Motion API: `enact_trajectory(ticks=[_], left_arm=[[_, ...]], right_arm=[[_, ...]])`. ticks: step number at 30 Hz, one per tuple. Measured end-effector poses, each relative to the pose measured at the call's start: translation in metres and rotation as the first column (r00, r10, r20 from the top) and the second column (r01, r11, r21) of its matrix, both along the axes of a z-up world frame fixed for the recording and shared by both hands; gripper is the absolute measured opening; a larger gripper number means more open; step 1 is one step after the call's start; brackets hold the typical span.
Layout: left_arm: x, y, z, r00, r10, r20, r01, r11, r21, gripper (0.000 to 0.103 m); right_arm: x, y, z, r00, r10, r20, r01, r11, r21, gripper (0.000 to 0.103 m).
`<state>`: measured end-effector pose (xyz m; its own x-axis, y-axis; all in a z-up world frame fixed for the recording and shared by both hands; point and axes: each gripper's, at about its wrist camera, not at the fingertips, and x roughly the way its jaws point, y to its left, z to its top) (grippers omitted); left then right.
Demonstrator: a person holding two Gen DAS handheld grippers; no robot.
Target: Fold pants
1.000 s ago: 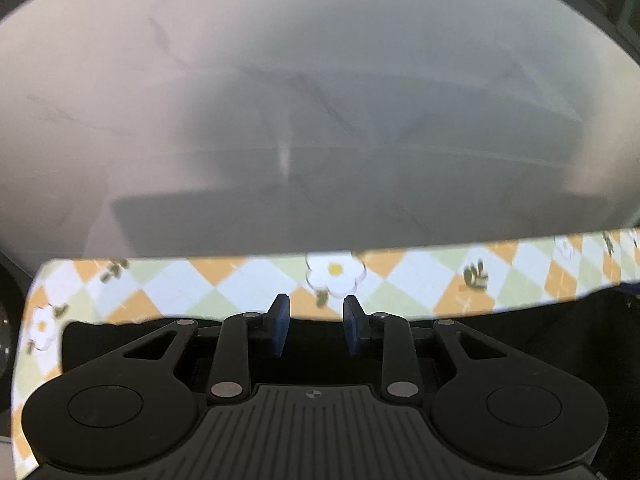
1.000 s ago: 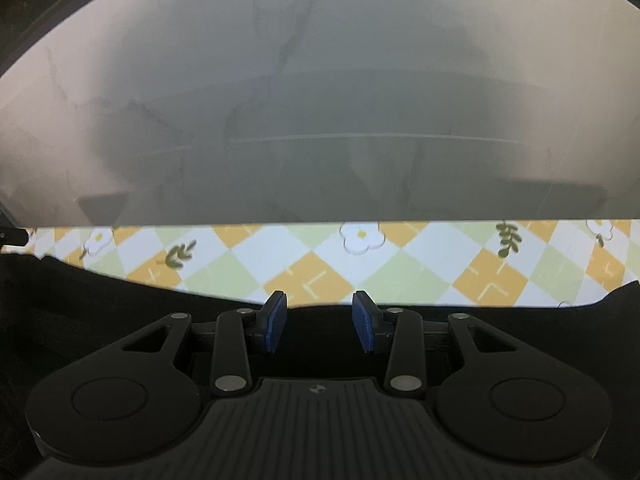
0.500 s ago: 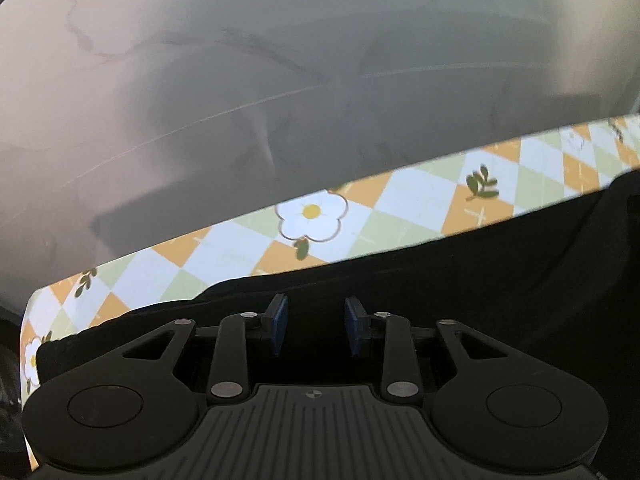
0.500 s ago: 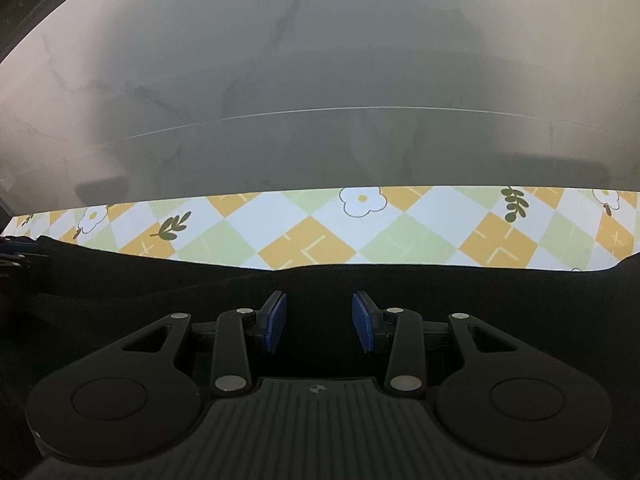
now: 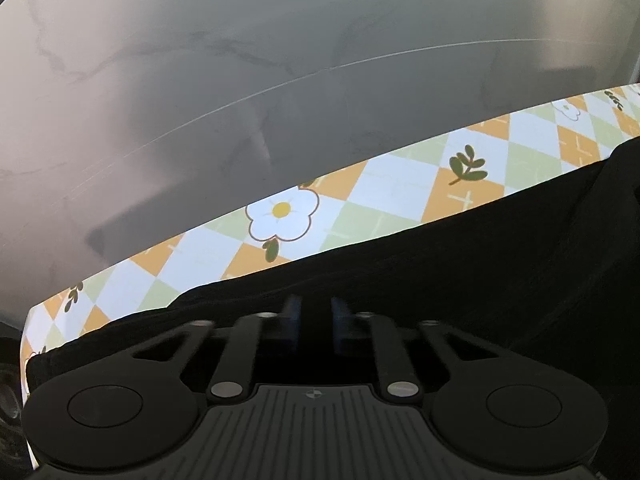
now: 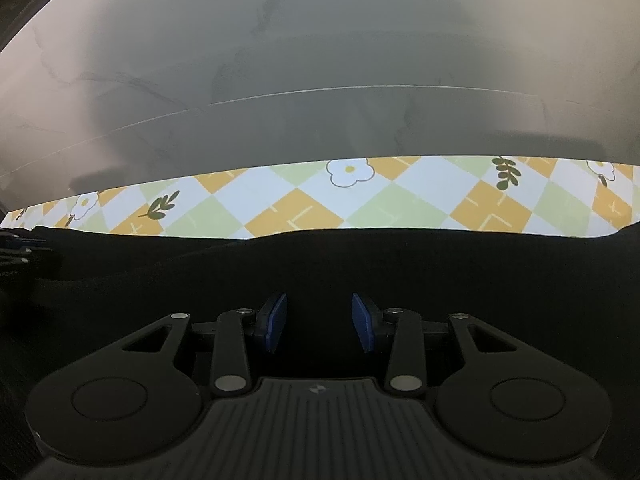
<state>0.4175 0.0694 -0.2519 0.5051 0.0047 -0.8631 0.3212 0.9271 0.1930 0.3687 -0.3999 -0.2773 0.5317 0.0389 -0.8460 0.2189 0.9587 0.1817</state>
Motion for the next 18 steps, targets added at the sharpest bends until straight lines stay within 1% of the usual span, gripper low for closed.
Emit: enact_trajectory(ticks=[1,3,7,9,11,13,16,17,18], left_arm=[[-0.002,-0.002,0.002,1.0,-0.004,0.012,0.004,1.0,0.004,0.003],[-0.007,-0.002,0.008,0.999,-0.003,0.042,0.003,1.0,-0.003,0.002],[-0.009,0.012,0.035,0.991,0.069,0.116,-0.057,0.993,-0.107,0.001],[-0.008,0.017,0.049,0.982,0.094,0.166,-0.075,0.99,-0.12,0.001],[-0.001,0.022,0.056,0.972,0.137,0.188,-0.111,0.984,-0.142,0.001],[0.008,0.025,0.056,0.97,0.166,0.177,-0.139,0.978,-0.153,0.001],[0.018,0.026,0.051,0.981,0.185,0.065,-0.17,0.969,-0.181,0.003],[0.016,0.025,0.051,0.983,0.178,0.042,-0.167,0.968,-0.189,0.008],[0.014,0.023,0.049,0.986,0.168,0.016,-0.162,0.968,-0.191,0.016]], right_arm=[[0.0,0.0,0.0,1.0,0.0,0.0,0.0,1.0,0.001,0.039],[0.0,-0.002,0.002,1.0,0.002,0.002,-0.002,1.0,0.003,0.039],[-0.002,-0.003,0.003,1.0,0.005,0.007,-0.005,1.0,-0.004,0.039],[-0.003,-0.005,0.002,1.0,0.005,0.002,-0.005,1.0,-0.008,0.039],[-0.003,-0.007,0.001,1.0,-0.004,-0.004,0.004,1.0,-0.002,0.039],[-0.005,-0.009,0.0,1.0,-0.012,-0.007,0.012,1.0,0.006,0.039],[-0.006,-0.01,0.003,1.0,-0.006,0.0,0.006,1.0,0.002,0.039],[-0.007,-0.01,0.004,1.0,-0.001,0.006,0.001,1.0,0.0,0.039],[-0.007,-0.009,0.005,1.0,0.004,0.01,-0.004,1.0,-0.002,0.039]])
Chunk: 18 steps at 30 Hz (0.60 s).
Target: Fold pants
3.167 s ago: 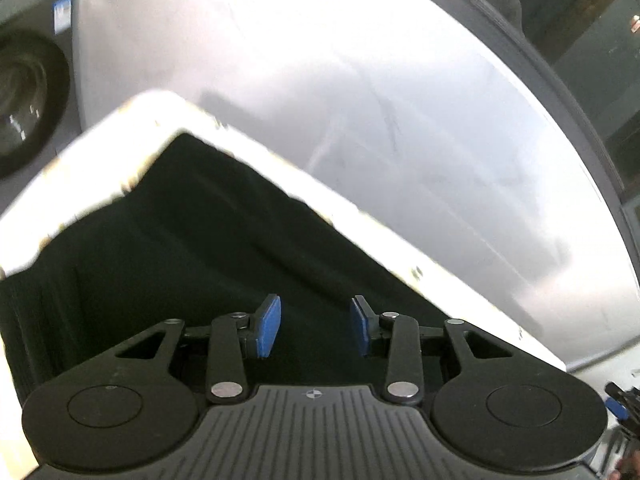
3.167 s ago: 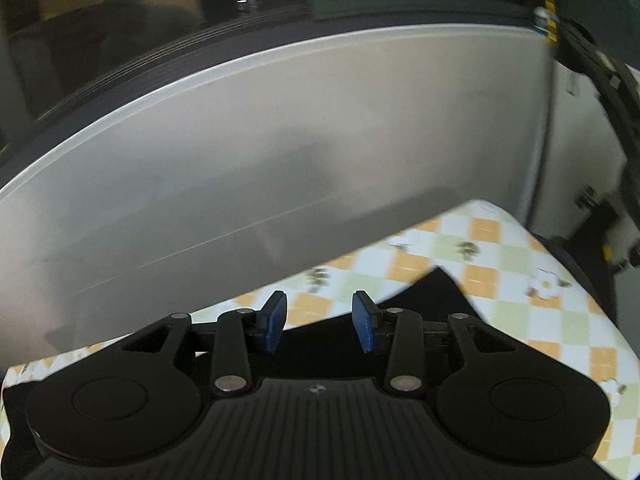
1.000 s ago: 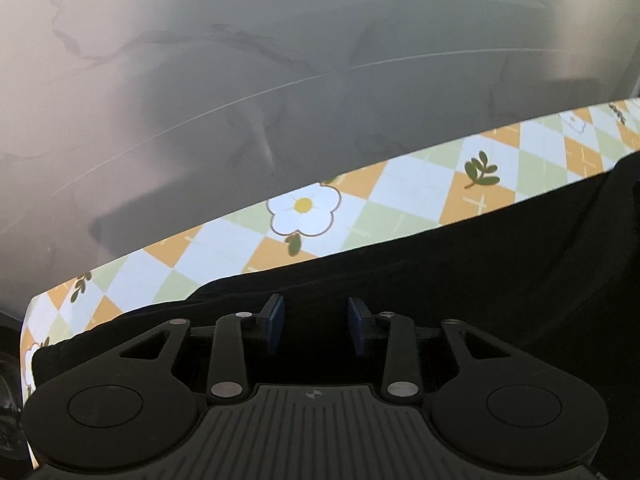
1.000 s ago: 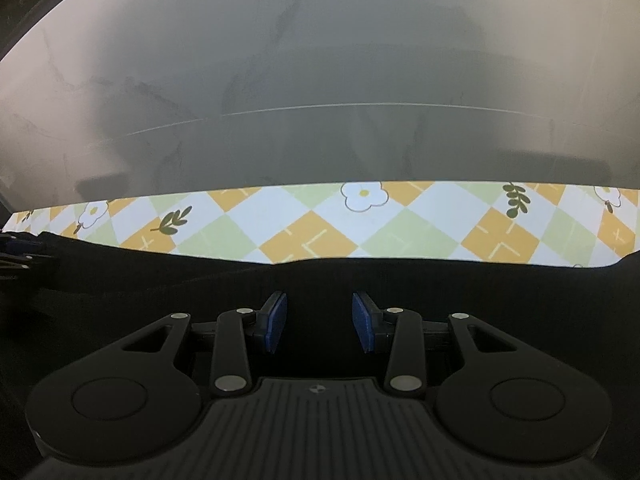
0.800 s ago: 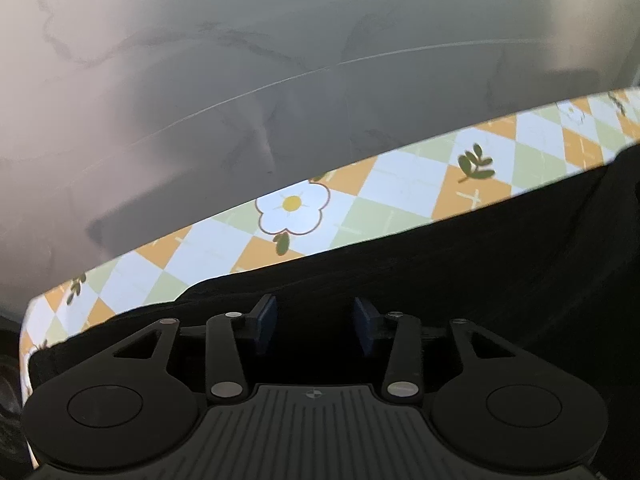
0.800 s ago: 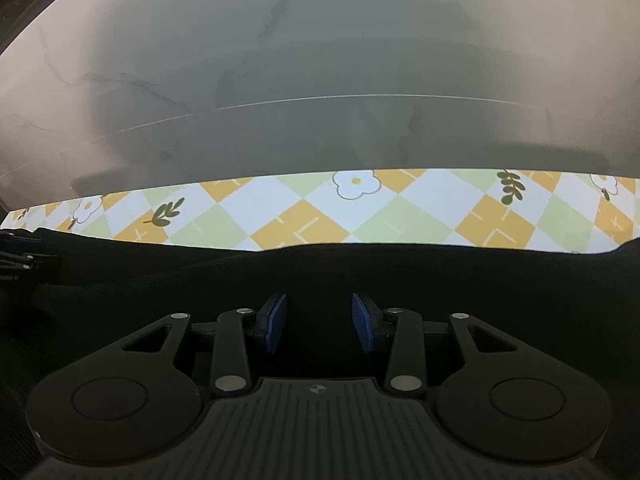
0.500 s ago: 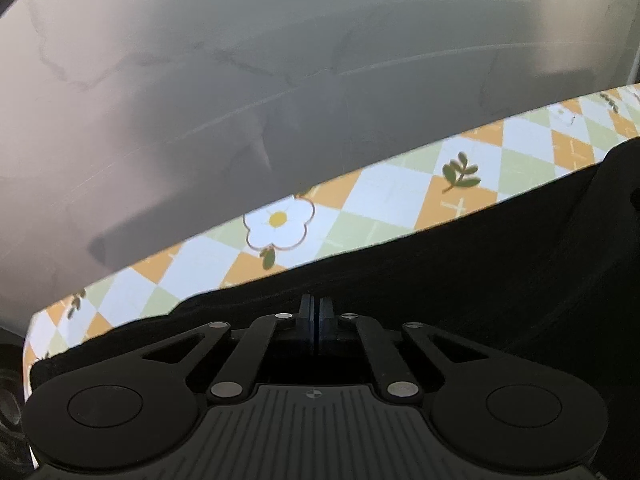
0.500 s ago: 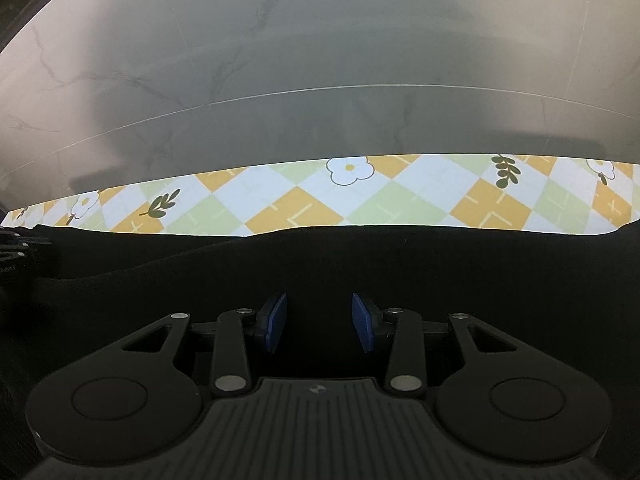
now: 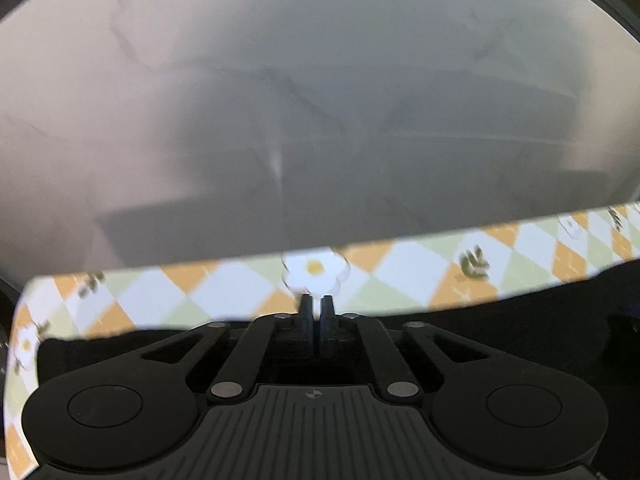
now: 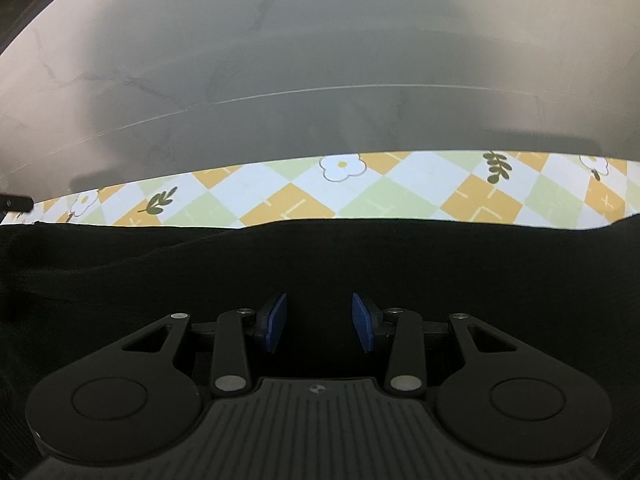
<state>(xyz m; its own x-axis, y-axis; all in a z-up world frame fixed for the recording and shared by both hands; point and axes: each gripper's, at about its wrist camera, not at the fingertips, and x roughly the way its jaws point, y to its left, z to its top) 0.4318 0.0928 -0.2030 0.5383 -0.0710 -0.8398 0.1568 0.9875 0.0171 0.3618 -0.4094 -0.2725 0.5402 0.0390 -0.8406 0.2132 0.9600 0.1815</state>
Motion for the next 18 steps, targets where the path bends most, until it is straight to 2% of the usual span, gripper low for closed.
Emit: enact_trajectory(ticks=[1,2,4,7,10,11,12,13,14,16,18], left_arm=[[-0.001,-0.003,-0.004,0.999,-0.011,-0.036,0.011,1.0,-0.007,0.039],[-0.003,-0.006,-0.008,0.998,-0.021,-0.06,0.02,1.0,-0.015,0.054],[-0.003,-0.015,-0.018,0.995,-0.039,-0.092,0.038,0.999,-0.011,0.055],[0.0,-0.025,-0.034,0.994,-0.027,-0.108,0.032,0.998,0.048,0.054],[0.006,-0.031,-0.046,0.994,0.025,-0.102,-0.017,0.997,0.077,0.051],[0.007,-0.035,-0.046,0.995,0.034,-0.092,-0.026,0.996,0.089,0.044],[0.006,-0.038,-0.046,0.996,0.027,-0.084,-0.019,0.995,0.095,0.035],[0.005,-0.045,-0.045,0.997,0.006,-0.071,0.003,0.993,0.117,0.002],[0.001,-0.049,-0.046,0.997,-0.023,-0.071,0.033,0.99,0.137,0.001],[-0.003,-0.052,-0.043,0.996,-0.048,-0.074,0.055,0.994,0.095,0.001],[-0.009,-0.052,-0.039,0.997,-0.058,-0.051,0.063,0.993,0.099,0.001]], right_arm=[[0.001,0.0,-0.001,1.0,0.003,0.001,-0.003,1.0,-0.002,0.039],[0.002,-0.001,-0.002,1.0,0.003,-0.002,-0.003,1.0,-0.004,0.039],[0.001,0.0,-0.003,1.0,-0.006,-0.009,0.006,1.0,0.0,0.039],[0.002,-0.002,-0.005,1.0,-0.02,-0.014,0.02,1.0,0.013,0.039],[0.002,0.0,-0.004,1.0,-0.011,-0.016,0.011,1.0,0.006,0.039],[0.002,0.0,-0.004,1.0,-0.009,-0.017,0.009,1.0,0.005,0.039],[0.002,-0.001,-0.004,1.0,-0.011,-0.018,0.011,1.0,0.004,0.039],[0.002,-0.002,-0.005,1.0,-0.012,-0.019,0.012,1.0,0.004,0.039],[0.001,-0.002,-0.005,1.0,-0.015,-0.019,0.015,1.0,0.005,0.039],[0.001,-0.003,-0.005,1.0,-0.019,-0.016,0.019,1.0,0.009,0.039],[0.0,-0.003,-0.004,1.0,-0.019,-0.015,0.019,1.0,0.008,0.039]])
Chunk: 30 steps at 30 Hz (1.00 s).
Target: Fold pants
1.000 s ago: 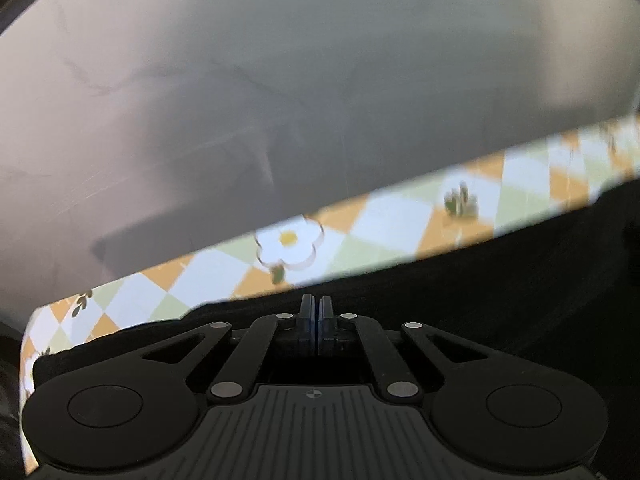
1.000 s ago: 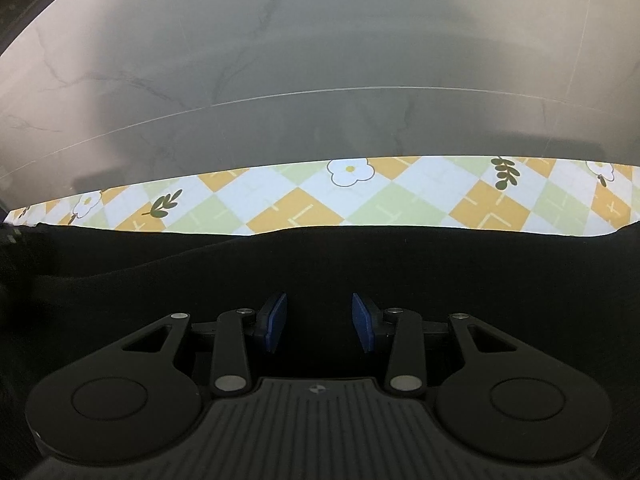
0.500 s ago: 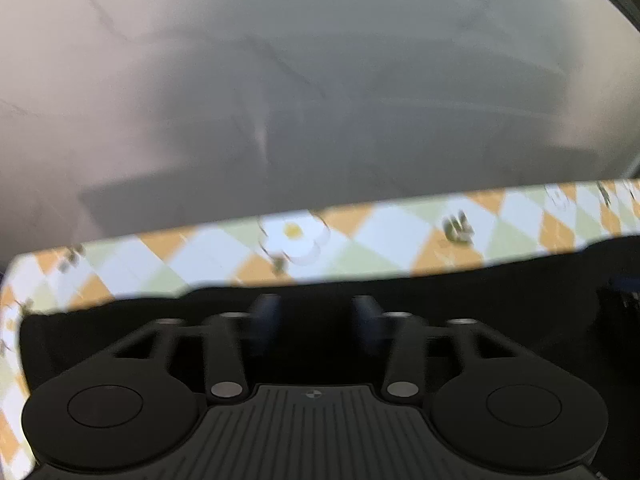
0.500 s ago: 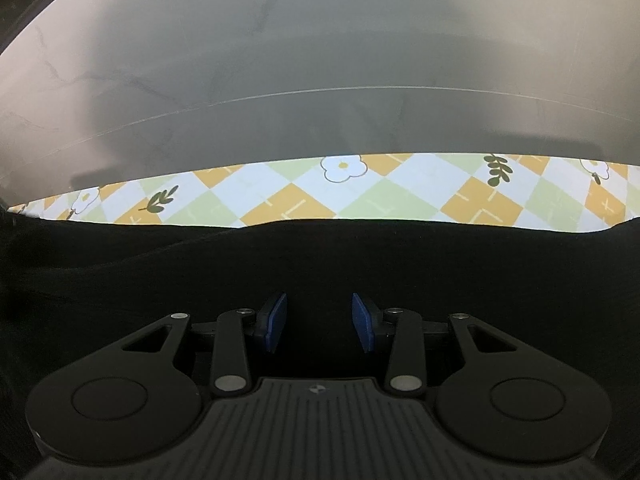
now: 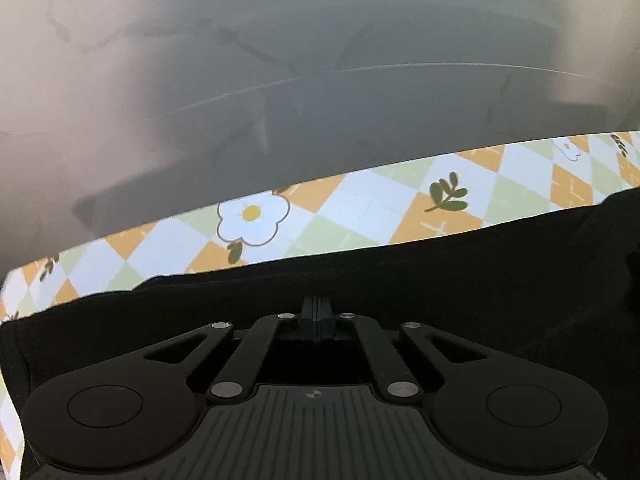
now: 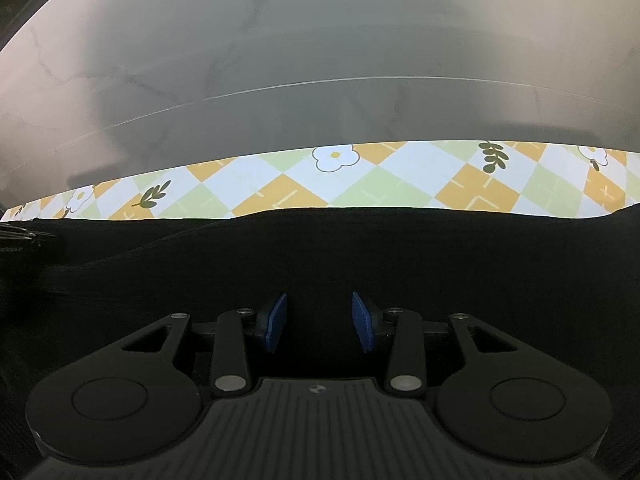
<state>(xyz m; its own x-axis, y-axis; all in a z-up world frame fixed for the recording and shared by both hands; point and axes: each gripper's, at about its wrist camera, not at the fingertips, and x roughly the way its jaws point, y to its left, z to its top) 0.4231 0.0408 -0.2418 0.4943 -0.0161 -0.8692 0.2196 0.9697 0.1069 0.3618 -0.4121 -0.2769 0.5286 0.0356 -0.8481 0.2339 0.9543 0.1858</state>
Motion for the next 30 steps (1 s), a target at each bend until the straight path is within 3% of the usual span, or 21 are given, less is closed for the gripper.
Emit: enact_trajectory(ticks=[3,6,7,8,10,16,18,21,22,23,25,26,30], left_arm=[[-0.001,0.007,0.009,0.999,0.039,0.014,-0.038,0.999,-0.038,0.001],[0.004,0.021,0.015,0.996,0.087,-0.03,-0.09,0.992,-0.093,0.003],[0.006,0.024,0.013,0.995,0.087,-0.046,-0.092,0.991,-0.101,0.01],[0.008,0.026,0.011,0.994,0.084,-0.069,-0.091,0.991,-0.099,0.03],[0.009,0.03,0.005,0.994,0.074,-0.083,-0.082,0.991,-0.103,0.048],[0.013,0.019,-0.006,0.997,0.045,-0.061,-0.047,0.998,-0.039,0.051],[0.015,0.013,-0.008,0.998,0.053,-0.037,-0.054,0.998,-0.019,0.05],[0.016,0.002,-0.008,0.999,0.032,-0.018,-0.031,0.999,0.01,0.034],[0.014,-0.003,-0.008,1.0,0.007,-0.009,-0.006,1.0,0.021,0.006],[0.011,-0.008,-0.008,0.999,-0.034,-0.017,0.034,0.999,-0.001,0.001],[0.005,-0.019,-0.009,0.998,-0.061,0.014,0.06,0.996,0.07,0.001],[0.003,-0.02,-0.009,0.998,-0.055,0.025,0.053,0.996,0.072,0.001],[0.006,0.001,-0.001,1.0,0.027,0.001,-0.027,0.998,-0.056,0.001]], right_arm=[[-0.001,0.0,0.001,1.0,0.001,0.002,-0.001,1.0,0.0,0.039],[-0.003,-0.001,0.002,1.0,-0.005,0.005,0.005,1.0,0.006,0.039],[-0.003,-0.001,0.002,1.0,-0.007,0.005,0.007,1.0,0.008,0.039],[-0.004,-0.001,0.001,1.0,-0.009,0.006,0.009,1.0,0.009,0.039],[-0.003,-0.002,0.001,1.0,-0.012,0.007,0.012,1.0,0.01,0.039],[-0.002,-0.002,0.002,1.0,-0.013,0.006,0.013,1.0,0.008,0.039],[-0.003,-0.001,0.002,1.0,-0.012,0.006,0.012,1.0,0.008,0.04],[-0.003,-0.001,0.002,1.0,-0.013,0.008,0.013,1.0,0.006,0.04],[-0.003,-0.001,0.002,1.0,-0.014,0.009,0.014,1.0,0.005,0.04],[-0.004,-0.001,0.002,1.0,-0.013,0.01,0.013,1.0,0.005,0.04],[-0.004,0.0,0.002,1.0,-0.013,0.011,0.013,1.0,0.005,0.04],[-0.004,-0.001,0.002,1.0,-0.012,0.01,0.012,1.0,0.006,0.04],[-0.007,-0.002,0.002,1.0,-0.008,0.011,0.007,1.0,0.015,0.04]])
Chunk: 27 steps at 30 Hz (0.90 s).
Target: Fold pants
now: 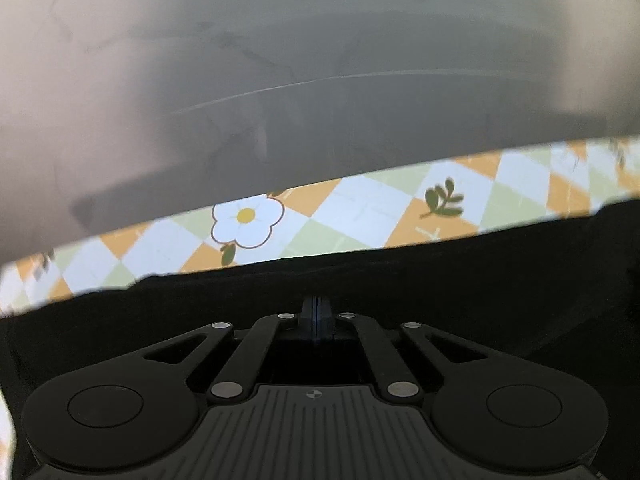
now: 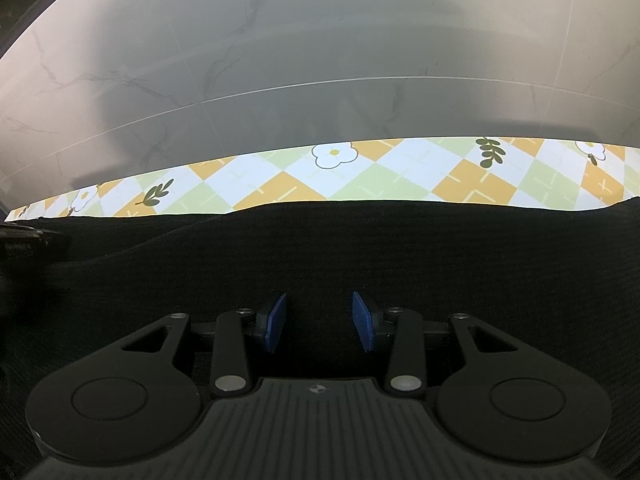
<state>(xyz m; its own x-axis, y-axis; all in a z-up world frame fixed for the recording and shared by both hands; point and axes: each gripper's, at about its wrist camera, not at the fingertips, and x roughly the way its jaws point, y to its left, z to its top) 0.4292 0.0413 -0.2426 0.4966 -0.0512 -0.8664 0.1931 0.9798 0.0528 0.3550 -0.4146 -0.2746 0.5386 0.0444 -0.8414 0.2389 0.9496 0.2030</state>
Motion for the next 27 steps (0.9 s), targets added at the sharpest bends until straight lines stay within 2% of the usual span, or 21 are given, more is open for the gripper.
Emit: enact_trajectory(ticks=[3,4,8,9,11,12,18,21,22,24,27], left_arm=[[0.004,0.014,0.007,0.999,0.022,-0.024,-0.023,0.999,-0.048,0.005],[0.004,0.02,0.009,0.999,0.03,-0.036,-0.032,0.997,-0.065,0.009],[-0.002,0.041,0.013,0.997,0.049,-0.055,-0.054,0.995,-0.09,0.045],[-0.003,0.044,0.013,0.997,0.047,-0.06,-0.052,0.995,-0.09,0.047],[-0.002,0.047,0.007,0.995,0.056,-0.079,-0.062,0.996,-0.07,0.058],[-0.002,0.048,0.005,0.995,0.063,-0.08,-0.068,0.996,-0.06,0.059],[0.0,0.032,-0.004,0.997,0.039,-0.06,-0.037,0.999,0.023,0.064],[0.008,0.034,-0.003,0.996,0.078,-0.048,-0.078,0.997,0.002,0.063],[0.011,0.035,-0.003,0.995,0.091,-0.041,-0.091,0.996,0.001,0.058],[0.015,0.033,-0.004,0.995,0.1,-0.031,-0.1,0.995,0.007,0.055],[0.016,0.023,-0.003,0.997,0.068,-0.024,-0.068,0.998,0.014,0.034]], right_arm=[[-0.002,-0.003,0.0,1.0,-0.007,0.001,0.007,1.0,0.01,0.04],[-0.003,-0.003,0.0,1.0,-0.01,0.002,0.01,1.0,0.013,0.04],[-0.003,-0.002,0.001,1.0,-0.018,0.006,0.017,1.0,0.024,0.04],[-0.003,-0.001,0.0,1.0,-0.017,0.007,0.016,1.0,0.027,0.04],[-0.002,0.001,0.001,1.0,-0.015,0.008,0.015,0.999,0.029,0.04],[-0.002,0.002,0.001,1.0,-0.015,0.009,0.015,0.999,0.03,0.04],[0.0,0.004,0.001,1.0,-0.014,0.008,0.014,0.999,0.035,0.04],[-0.001,0.005,0.0,1.0,-0.011,0.006,0.011,0.999,0.031,0.04],[-0.001,0.005,0.0,1.0,-0.011,0.006,0.011,0.999,0.031,0.04],[-0.002,0.005,0.0,1.0,-0.012,0.005,0.012,0.999,0.033,0.04],[-0.002,0.005,-0.001,1.0,-0.014,0.006,0.013,0.999,0.032,0.04]])
